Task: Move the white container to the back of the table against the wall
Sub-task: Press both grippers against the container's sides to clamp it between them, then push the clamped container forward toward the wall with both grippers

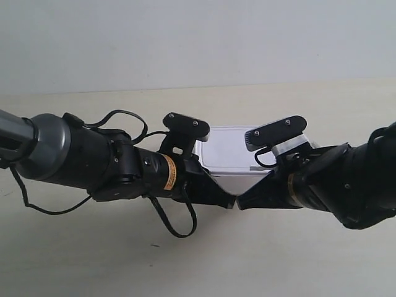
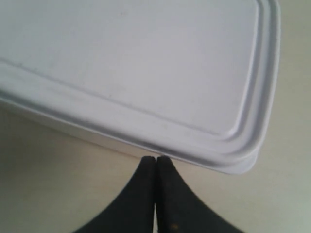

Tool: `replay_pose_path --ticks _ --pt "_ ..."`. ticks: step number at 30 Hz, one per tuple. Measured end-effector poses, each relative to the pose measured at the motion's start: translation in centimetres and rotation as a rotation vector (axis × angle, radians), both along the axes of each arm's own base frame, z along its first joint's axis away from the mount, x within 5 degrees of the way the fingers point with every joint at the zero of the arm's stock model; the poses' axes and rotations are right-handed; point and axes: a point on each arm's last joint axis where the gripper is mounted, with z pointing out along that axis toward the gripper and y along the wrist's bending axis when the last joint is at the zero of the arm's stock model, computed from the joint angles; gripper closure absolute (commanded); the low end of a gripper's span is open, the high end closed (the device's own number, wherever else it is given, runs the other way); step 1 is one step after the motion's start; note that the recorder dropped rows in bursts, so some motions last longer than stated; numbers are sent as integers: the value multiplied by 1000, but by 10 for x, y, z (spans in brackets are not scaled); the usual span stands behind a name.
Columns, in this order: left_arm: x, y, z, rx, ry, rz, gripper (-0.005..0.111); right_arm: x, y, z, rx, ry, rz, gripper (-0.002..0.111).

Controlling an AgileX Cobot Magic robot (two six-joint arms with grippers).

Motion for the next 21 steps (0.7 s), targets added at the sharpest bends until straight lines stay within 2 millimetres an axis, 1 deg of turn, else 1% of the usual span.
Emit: replay_pose_path --ticks 2,5,9,11,14,16,21 --pt "4 -2 -3 9 2 5 107 5 -5 1 -4 -3 -17 108" --pt "8 -4 -5 17 4 10 107 7 -8 1 -10 -2 -24 108" --pt "15 -9 -3 12 -13 9 107 13 -5 4 -19 -18 -15 108" --pt "18 -8 -4 27 -12 14 107 19 -3 0 -32 -17 -21 108" --pt "22 -9 0 24 -28 16 107 28 1 -9 -51 -7 -26 108" --pt "25 -11 1 20 -33 16 107 32 2 -11 -61 -14 -33 108" --pt "35 -4 -3 24 -35 37 107 40 6 -15 -81 -15 -28 108"
